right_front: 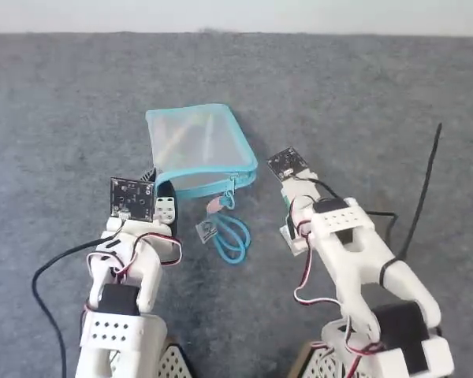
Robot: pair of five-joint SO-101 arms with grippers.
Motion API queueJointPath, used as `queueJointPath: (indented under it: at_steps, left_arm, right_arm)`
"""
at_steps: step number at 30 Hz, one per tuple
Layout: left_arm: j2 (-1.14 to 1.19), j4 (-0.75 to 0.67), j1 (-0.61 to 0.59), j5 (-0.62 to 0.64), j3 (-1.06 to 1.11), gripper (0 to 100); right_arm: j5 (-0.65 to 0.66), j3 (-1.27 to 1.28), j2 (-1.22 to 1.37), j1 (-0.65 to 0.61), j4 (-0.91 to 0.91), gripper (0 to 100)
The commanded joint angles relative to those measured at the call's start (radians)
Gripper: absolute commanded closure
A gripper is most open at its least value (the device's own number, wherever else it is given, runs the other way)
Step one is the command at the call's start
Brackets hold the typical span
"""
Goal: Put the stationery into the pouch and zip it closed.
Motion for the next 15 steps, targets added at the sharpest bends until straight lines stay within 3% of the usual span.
queueJointPath:
  at_steps: [1, 15]
  left_arm:
    - [0.008, 0.005, 0.005, -0.009, -0.018, 99]
    - [0.006, 0.005, 0.005, -0.011, -0.008, 99]
  right_arm:
    - [-0.009, 0.002, -0.044, -0.008, -0.028, 80.0]
    - [-0.002, 0.005, -0.044, -0.004, -0.035, 80.0]
